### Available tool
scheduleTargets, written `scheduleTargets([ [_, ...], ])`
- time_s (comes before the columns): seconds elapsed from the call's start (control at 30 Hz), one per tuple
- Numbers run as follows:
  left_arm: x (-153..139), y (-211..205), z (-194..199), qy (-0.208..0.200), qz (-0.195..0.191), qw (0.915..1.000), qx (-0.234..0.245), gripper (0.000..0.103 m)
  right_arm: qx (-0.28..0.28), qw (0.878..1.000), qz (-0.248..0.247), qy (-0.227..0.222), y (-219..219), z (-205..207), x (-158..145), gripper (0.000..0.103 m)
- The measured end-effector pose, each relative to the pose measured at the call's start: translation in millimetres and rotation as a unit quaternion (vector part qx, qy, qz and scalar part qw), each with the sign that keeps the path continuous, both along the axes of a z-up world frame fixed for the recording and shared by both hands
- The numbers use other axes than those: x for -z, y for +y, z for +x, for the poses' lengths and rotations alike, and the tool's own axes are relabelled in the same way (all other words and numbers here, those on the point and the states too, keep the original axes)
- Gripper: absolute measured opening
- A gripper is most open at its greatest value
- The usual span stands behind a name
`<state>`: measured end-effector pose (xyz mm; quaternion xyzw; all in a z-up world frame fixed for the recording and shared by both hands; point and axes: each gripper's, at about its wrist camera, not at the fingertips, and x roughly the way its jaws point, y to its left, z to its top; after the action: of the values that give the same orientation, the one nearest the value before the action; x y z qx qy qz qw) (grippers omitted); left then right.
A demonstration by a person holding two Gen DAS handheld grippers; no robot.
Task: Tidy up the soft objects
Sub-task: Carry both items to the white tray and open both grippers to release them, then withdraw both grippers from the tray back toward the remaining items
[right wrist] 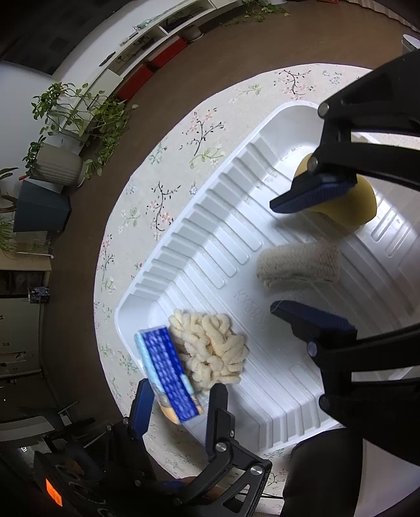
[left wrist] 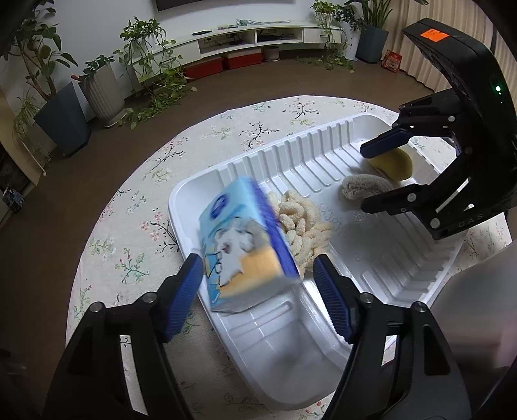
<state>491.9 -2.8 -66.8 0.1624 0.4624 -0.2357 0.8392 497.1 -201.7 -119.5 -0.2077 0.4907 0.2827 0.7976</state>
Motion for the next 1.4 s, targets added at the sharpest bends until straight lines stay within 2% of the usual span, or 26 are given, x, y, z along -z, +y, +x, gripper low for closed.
scheduleTargets([
  [0.13,-3.5,6.6,-2.8,-0.005,-0.006,1.0000,-0.006,0.082,0.004,1.000,0.001,-0.008,-3.2,-3.1,-4.3,0.072],
  [0.2,-6.5,10.0,-5.3,-0.009,-0.010,0.9999,-0.009,0.089,0.007,1.000,0.005,-0.011,-5.8,-4.5,-8.0,0.077],
  [0.27,-7.8,12.4,-7.6,-0.010,-0.015,0.9998,-0.010,0.102,0.009,1.000,0.013,-0.014,-8.4,-7.2,-12.6,0.083],
  [0.33,-12.7,14.9,-11.1,-0.021,-0.019,0.9995,-0.013,0.103,0.010,1.000,0.020,-0.017,-9.9,-8.6,-16.4,0.090],
  [0.4,-19.5,17.7,-13.7,-0.037,-0.028,0.9988,-0.017,0.103,0.013,0.999,0.027,-0.025,-11.7,-11.2,-22.7,0.103],
  [0.53,-33.3,23.8,-17.8,-0.052,-0.051,0.9968,-0.032,0.103,0.020,0.998,0.045,-0.041,-16.3,-15.5,-37.1,0.103],
  [0.77,-48.0,33.2,-19.3,-0.068,-0.061,0.9941,-0.058,0.103,0.042,0.995,0.054,-0.075,-26.9,-21.5,-56.9,0.103],
  [0.97,-64.1,52.8,-35.1,-0.084,-0.074,0.9900,-0.085,0.103,0.093,0.987,0.091,-0.099,-65.9,-37.0,-82.9,0.103],
  [1.23,-87.3,81.4,-100.2,-0.115,-0.100,0.9818,-0.113,0.103,0.159,0.967,0.145,-0.138,-136.9,-99.6,-122.5,0.103],
  [1.4,-89.8,91.9,-157.7,-0.129,-0.106,0.9777,-0.128,0.103,0.180,0.958,0.173,-0.139,-157.7,-154.5,-121.7,0.103],
])
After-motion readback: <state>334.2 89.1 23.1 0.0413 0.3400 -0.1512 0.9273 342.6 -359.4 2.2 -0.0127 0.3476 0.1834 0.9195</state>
